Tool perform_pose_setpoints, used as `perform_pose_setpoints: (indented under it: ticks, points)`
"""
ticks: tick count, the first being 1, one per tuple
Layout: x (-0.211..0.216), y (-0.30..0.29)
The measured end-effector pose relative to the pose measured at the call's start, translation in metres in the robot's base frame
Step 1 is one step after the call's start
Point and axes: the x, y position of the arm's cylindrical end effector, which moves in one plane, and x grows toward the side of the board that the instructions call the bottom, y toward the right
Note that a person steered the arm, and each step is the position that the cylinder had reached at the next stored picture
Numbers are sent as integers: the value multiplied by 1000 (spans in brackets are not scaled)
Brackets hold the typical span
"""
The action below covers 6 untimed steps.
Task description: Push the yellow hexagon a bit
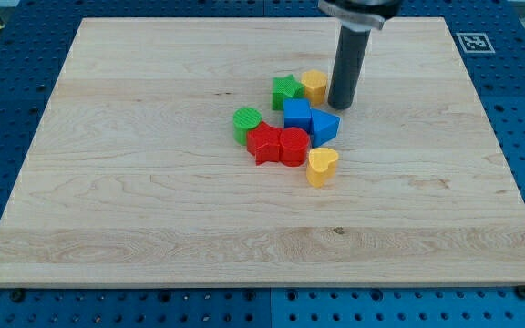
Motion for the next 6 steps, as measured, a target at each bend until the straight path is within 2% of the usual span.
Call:
perform_pose_setpoints:
  ticks: [1,2,3,5,6]
  points:
    - [-43,0]
    - [-66,-1]
    - [-59,-3]
    - [-53,-55]
    - [-43,-55]
